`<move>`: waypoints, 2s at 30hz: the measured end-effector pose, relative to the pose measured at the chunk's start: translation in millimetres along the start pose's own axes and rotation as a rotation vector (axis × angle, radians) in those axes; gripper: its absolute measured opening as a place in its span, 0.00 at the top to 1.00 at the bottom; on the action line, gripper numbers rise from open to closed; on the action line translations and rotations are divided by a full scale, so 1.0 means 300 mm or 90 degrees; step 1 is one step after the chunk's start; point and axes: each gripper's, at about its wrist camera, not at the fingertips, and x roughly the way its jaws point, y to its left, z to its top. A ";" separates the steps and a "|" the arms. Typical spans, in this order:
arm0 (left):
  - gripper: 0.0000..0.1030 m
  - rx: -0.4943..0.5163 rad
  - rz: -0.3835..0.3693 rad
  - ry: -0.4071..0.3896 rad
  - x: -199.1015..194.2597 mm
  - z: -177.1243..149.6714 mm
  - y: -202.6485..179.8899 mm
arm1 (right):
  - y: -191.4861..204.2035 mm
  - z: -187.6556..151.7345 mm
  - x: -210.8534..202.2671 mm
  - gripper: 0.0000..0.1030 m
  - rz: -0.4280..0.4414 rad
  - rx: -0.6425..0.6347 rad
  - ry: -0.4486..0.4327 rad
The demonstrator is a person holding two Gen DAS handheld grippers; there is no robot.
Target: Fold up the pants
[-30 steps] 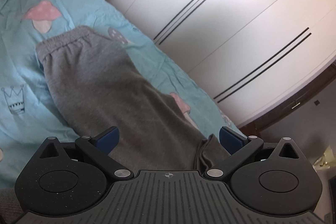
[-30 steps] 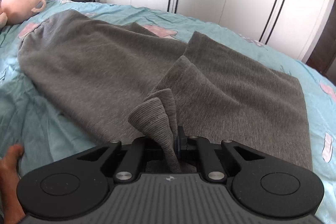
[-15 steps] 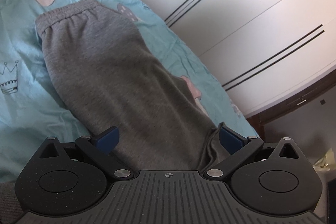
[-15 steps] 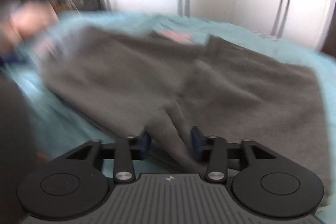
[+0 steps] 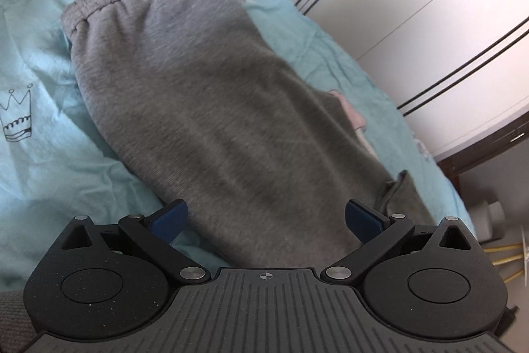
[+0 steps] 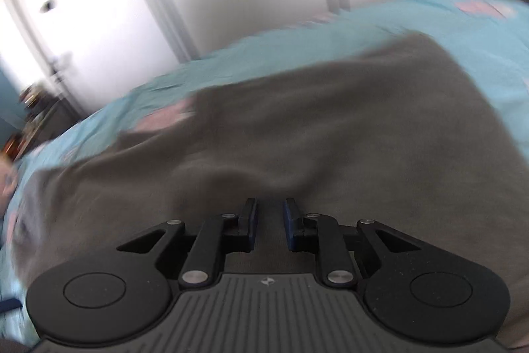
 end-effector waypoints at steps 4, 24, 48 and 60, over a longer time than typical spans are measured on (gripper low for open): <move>0.00 0.006 0.020 0.015 0.026 0.003 -0.001 | 0.076 -0.017 -0.020 0.81 0.061 -0.028 0.013; 0.00 -0.099 -0.125 0.004 0.009 0.043 0.126 | -0.033 -0.096 -0.131 0.70 -0.006 0.067 -0.025; 0.00 -0.252 -0.238 -0.099 0.040 0.294 0.705 | 0.016 -0.146 -0.075 0.09 0.008 0.003 -0.061; 0.00 -0.299 -0.452 -0.128 0.141 0.353 0.779 | 0.023 -0.149 -0.066 0.05 0.007 -0.008 -0.067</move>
